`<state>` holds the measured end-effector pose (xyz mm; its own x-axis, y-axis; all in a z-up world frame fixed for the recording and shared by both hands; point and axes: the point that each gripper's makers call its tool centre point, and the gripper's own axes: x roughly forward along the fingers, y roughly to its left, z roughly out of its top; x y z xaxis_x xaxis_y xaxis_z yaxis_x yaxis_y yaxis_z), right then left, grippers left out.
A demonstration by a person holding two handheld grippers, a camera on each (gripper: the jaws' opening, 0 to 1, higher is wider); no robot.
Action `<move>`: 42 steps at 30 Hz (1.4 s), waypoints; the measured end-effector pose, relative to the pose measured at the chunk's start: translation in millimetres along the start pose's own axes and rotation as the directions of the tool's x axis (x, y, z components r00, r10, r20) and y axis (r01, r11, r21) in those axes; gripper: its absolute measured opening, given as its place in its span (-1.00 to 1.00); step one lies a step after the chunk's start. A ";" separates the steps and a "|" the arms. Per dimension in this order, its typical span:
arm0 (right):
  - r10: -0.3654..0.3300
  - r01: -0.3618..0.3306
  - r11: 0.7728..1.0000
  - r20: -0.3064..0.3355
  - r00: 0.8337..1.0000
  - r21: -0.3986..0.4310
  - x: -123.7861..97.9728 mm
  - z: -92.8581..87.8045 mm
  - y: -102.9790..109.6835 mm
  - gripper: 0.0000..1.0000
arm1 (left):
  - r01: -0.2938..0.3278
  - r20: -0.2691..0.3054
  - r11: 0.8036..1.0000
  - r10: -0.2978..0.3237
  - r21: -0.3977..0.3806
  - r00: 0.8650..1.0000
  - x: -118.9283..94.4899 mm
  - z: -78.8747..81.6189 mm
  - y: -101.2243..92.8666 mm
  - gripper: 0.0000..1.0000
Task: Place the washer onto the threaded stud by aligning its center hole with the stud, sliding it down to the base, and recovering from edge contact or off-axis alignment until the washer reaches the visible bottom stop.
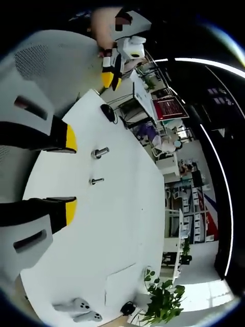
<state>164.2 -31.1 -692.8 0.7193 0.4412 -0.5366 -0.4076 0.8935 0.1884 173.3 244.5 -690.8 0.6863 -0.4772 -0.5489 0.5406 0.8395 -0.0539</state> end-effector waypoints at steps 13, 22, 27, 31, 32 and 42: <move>-0.005 0.004 1.000 0.018 1.000 0.023 -1.9 1.2 -2.9 -0.28 | 0.005 -0.010 1.000 -0.005 0.019 1.000 0.6 -1.1 -1.8 -0.52; 0.000 0.000 1.000 0.000 1.000 0.013 -1.2 -2.2 -1.9 -0.28 | 0.007 -0.020 1.000 -0.006 0.023 1.000 1.3 -2.4 -2.7 -0.53; 0.009 -0.010 1.000 -0.027 1.000 -0.022 1.2 -6.5 2.3 -0.29 | 0.012 -0.033 1.000 -0.011 0.020 0.999 2.1 -4.8 -3.2 -0.54; 0.012 -0.012 1.000 -0.027 1.000 -0.011 1.0 -6.7 1.6 -0.29 | 0.007 -0.032 0.999 -0.006 0.031 0.999 1.8 -4.8 -2.3 -0.56; 0.011 -0.012 1.000 -0.027 1.000 -0.011 1.1 -6.5 1.6 -0.29 | 0.004 -0.031 1.000 -0.003 0.025 1.000 1.7 -4.8 -1.1 -0.57; 0.010 -0.011 1.000 -0.035 0.999 -0.013 1.4 -8.3 0.6 -0.30 | 0.007 -0.039 1.000 -0.006 0.026 0.999 2.2 -6.0 -2.7 -0.58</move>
<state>160.3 -30.6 -700.3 0.6951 0.4472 -0.5629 -0.4225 0.8876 0.1834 170.4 242.8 -696.9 0.6635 -0.4716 -0.5809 0.5580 0.8290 -0.0357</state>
